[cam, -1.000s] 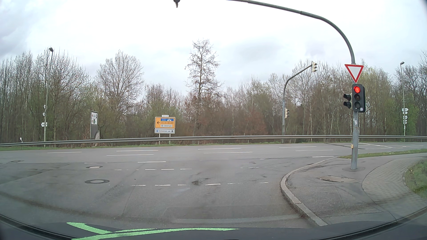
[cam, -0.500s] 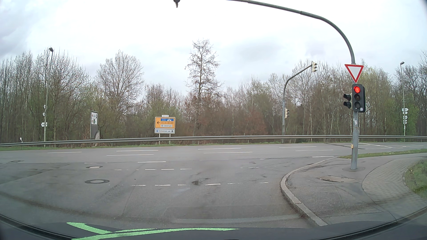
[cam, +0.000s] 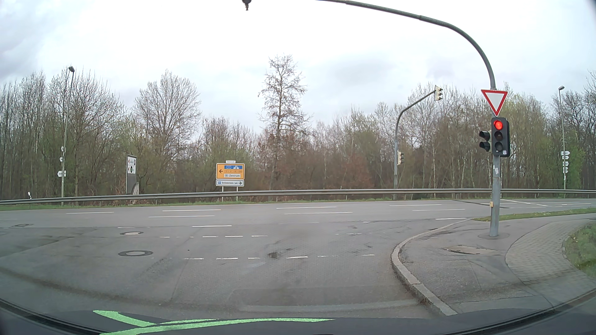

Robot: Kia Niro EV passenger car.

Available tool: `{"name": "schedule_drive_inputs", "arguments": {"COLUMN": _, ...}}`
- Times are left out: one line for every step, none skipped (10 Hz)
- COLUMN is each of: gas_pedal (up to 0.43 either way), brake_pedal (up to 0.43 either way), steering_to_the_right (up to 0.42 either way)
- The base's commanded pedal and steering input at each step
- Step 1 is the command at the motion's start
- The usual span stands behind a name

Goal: Follow the waypoints while adhering to traffic rules and regulations

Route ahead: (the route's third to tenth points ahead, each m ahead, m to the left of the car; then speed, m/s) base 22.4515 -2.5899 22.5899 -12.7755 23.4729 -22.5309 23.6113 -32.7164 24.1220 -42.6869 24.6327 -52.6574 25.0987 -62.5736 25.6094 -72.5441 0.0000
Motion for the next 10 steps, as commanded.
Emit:
{"name": "schedule_drive_inputs", "arguments": {"gas_pedal": 0.000, "brake_pedal": 0.360, "steering_to_the_right": -0.004}}
{"name": "schedule_drive_inputs", "arguments": {"gas_pedal": 0.000, "brake_pedal": 0.354, "steering_to_the_right": -0.004}}
{"name": "schedule_drive_inputs", "arguments": {"gas_pedal": 0.000, "brake_pedal": 0.354, "steering_to_the_right": -0.004}}
{"name": "schedule_drive_inputs", "arguments": {"gas_pedal": 0.000, "brake_pedal": 0.354, "steering_to_the_right": -0.004}}
{"name": "schedule_drive_inputs", "arguments": {"gas_pedal": 0.000, "brake_pedal": 0.354, "steering_to_the_right": -0.004}}
{"name": "schedule_drive_inputs", "arguments": {"gas_pedal": 0.000, "brake_pedal": 0.354, "steering_to_the_right": -0.004}}
{"name": "schedule_drive_inputs", "arguments": {"gas_pedal": 0.000, "brake_pedal": 0.354, "steering_to_the_right": -0.005}}
{"name": "schedule_drive_inputs", "arguments": {"gas_pedal": 0.000, "brake_pedal": 0.354, "steering_to_the_right": -0.006}}
{"name": "schedule_drive_inputs", "arguments": {"gas_pedal": 0.000, "brake_pedal": 0.354, "steering_to_the_right": -0.006}}
{"name": "schedule_drive_inputs", "arguments": {"gas_pedal": 0.000, "brake_pedal": 0.354, "steering_to_the_right": -0.006}}
